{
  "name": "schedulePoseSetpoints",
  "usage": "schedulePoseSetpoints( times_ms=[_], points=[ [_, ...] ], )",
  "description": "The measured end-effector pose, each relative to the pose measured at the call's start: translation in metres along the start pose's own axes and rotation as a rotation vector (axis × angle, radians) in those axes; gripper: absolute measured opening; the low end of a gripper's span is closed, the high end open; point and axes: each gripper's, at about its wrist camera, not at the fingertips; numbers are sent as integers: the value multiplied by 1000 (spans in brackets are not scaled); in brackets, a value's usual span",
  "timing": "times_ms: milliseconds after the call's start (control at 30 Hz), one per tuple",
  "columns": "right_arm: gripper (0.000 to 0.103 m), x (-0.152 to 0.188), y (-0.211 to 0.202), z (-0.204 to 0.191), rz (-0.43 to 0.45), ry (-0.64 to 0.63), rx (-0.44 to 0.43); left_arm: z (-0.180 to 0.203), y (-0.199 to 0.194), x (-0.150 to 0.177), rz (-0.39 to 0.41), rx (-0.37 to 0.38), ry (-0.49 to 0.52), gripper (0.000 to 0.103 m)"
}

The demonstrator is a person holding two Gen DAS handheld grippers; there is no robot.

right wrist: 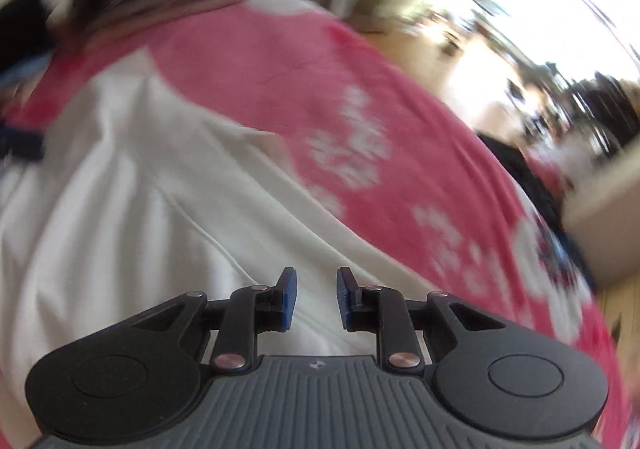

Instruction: Fold clothes

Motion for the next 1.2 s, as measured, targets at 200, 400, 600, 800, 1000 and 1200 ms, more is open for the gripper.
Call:
schedulePoseSetpoints(
  times_ms=[200, 400, 600, 800, 1000, 1200],
  points=[
    [28, -27, 36, -14, -70, -208, -68, -1, -1, 1, 0, 8, 7, 22],
    [36, -38, 54, -7, -147, -275, -128, -3, 0, 2, 6, 20, 17, 22],
    [36, -40, 62, -2, -189, -269, -187, -2, 2, 3, 11, 16, 26, 22],
    [1, -33, 49, -13, -177, -336, -148, -2, 2, 4, 17, 16, 21, 22],
    [1, -33, 29, 5, -79, -254, -48, -2, 1, 4, 20, 10, 22, 22],
    [1, -29, 44, 15, -38, -141, 28, -1, 0, 6, 22, -1, 34, 22]
  ],
)
Point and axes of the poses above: each gripper's, at about its wrist camera, not at the fingertips, and y roughly the way its jaws point, z to its right, x to its underside, and after that the axes turned 4 degrees about -y, right-handed
